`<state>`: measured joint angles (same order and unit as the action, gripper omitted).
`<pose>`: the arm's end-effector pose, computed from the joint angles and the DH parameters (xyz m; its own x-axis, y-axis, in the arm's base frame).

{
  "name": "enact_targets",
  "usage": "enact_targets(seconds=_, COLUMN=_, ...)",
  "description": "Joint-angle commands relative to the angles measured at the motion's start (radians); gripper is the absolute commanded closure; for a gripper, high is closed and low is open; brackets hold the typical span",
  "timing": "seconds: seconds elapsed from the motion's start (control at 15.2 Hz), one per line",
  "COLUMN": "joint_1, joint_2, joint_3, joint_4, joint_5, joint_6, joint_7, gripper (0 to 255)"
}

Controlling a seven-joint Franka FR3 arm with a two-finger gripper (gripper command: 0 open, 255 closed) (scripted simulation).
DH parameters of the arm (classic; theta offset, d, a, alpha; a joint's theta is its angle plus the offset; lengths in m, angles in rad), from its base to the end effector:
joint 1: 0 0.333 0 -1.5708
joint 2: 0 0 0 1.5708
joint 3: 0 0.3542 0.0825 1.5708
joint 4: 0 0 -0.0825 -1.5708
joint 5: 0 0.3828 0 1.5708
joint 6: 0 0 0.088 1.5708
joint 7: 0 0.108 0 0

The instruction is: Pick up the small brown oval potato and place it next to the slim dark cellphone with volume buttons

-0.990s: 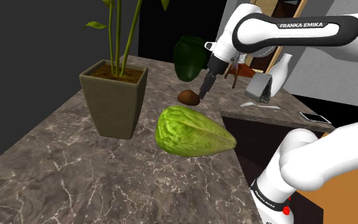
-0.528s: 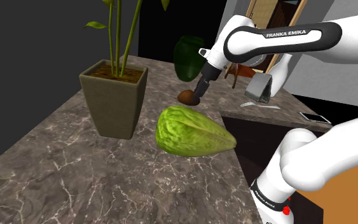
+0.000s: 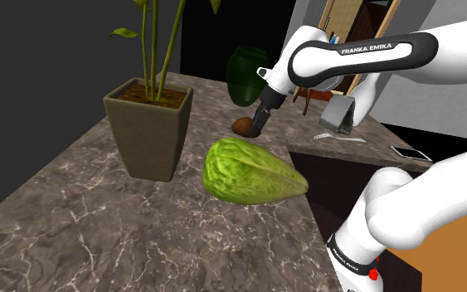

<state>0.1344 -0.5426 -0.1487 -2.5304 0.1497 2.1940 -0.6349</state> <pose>0.3805 -0.0056 0.5100 0.8195 0.5023 0.2757 0.5361 -0.8421 -0.0594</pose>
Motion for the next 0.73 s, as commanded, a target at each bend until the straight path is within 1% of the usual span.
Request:
enact_targets(seconds=0.0, joint_1=0.000, joint_2=0.000, joint_3=0.000, joint_4=0.000, joint_5=0.000, joint_6=0.000, joint_7=0.000, gripper=0)
enact_targets(seconds=0.07, joint_1=0.000, joint_2=0.000, joint_3=0.000, joint_4=0.000, joint_5=0.000, joint_6=0.000, joint_7=0.000, gripper=255)
enact_targets(seconds=0.66, joint_1=0.000, joint_2=0.000, joint_3=0.000, joint_4=0.000, joint_5=0.000, joint_6=0.000, joint_7=0.000, gripper=255)
